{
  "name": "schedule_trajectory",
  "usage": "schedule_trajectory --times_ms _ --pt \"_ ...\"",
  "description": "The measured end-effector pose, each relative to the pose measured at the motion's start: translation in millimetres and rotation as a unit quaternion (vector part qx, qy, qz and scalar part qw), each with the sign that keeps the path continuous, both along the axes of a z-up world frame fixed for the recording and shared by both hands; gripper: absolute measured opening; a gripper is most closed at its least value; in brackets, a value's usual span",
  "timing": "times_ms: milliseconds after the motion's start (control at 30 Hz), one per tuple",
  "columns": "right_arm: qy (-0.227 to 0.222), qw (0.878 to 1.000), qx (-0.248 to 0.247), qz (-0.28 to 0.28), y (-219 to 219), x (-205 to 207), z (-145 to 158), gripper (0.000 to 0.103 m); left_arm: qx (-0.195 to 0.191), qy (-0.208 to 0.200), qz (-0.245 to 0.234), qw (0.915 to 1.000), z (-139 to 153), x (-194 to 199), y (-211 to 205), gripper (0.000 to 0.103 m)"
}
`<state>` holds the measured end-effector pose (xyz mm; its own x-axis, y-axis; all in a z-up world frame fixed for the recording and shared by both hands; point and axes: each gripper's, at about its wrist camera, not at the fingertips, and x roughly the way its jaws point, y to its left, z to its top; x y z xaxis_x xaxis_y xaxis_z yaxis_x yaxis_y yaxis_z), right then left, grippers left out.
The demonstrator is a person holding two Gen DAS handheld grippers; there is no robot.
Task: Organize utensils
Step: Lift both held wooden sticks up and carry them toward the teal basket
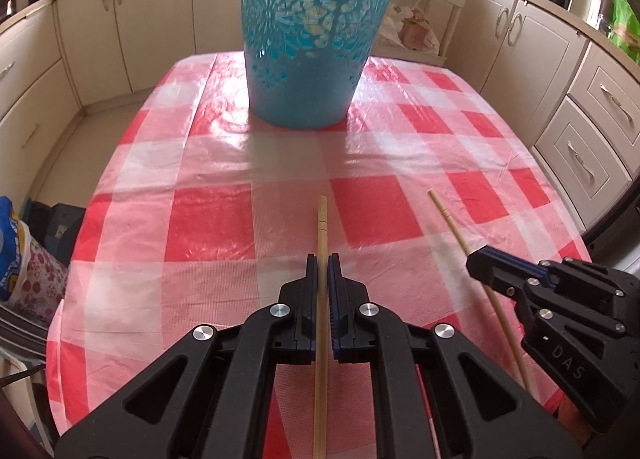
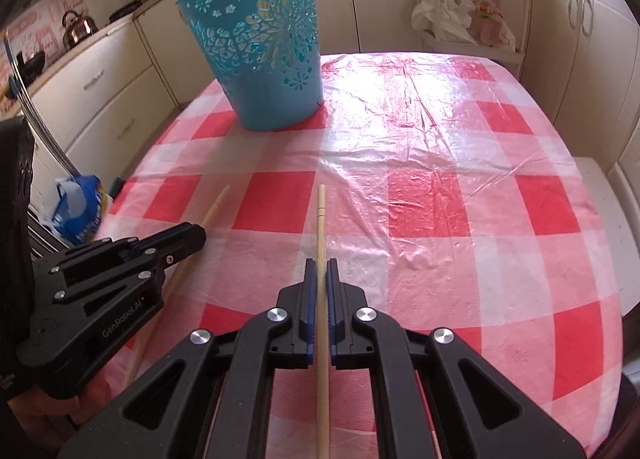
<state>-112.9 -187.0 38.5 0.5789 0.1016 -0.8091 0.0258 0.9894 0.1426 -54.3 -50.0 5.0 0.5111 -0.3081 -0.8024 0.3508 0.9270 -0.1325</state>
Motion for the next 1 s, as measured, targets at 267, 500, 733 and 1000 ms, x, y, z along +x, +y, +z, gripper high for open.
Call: schedule_trajectory --times_ms 267,500,733,1000 --pt "0.015 0.999 -0.027 0.017 1.9 3.1 -6.9 0.018 0.036 -0.019 -0.019 0.999 -0.1 -4.1 -9.7 0.011" --pt "0.016 0.999 -0.039 0.024 9.3 1.7 -7.5 0.006 0.053 -0.025 -0.026 0.998 1.3 -5.0 -14.9 0.005" --pt "0.016 0.991 0.131 -0.006 -17.1 -5.8 -3.2 0.006 0.043 -0.031 -0.016 0.9985 7.2 -13.1 -7.5 0.005" --pt "-0.019 0.978 0.209 -0.01 -15.9 -17.0 17.6 0.006 0.022 -0.06 -0.009 0.9979 29.2 -21.0 -0.1 0.005"
